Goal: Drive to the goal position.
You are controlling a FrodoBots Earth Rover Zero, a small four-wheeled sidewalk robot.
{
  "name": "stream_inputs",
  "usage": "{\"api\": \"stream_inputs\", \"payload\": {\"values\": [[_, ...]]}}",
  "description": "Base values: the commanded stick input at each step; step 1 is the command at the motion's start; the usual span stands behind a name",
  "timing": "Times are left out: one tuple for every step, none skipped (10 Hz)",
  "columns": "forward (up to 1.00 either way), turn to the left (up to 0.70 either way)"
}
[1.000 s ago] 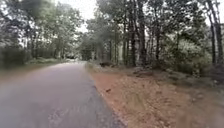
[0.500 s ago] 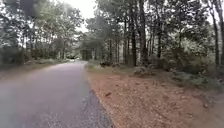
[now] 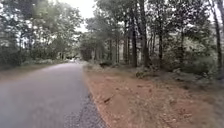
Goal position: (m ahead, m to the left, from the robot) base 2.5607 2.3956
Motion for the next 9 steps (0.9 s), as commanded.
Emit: {"api": "stream_inputs", "payload": {"values": [[0.45,0.0],[0.45,0.0],[0.45,0.0],[0.45,0.0],[0.45,0.0],[0.45,0.0],[0.45,0.0],[0.45,0.0],[0.45,0.0]]}}
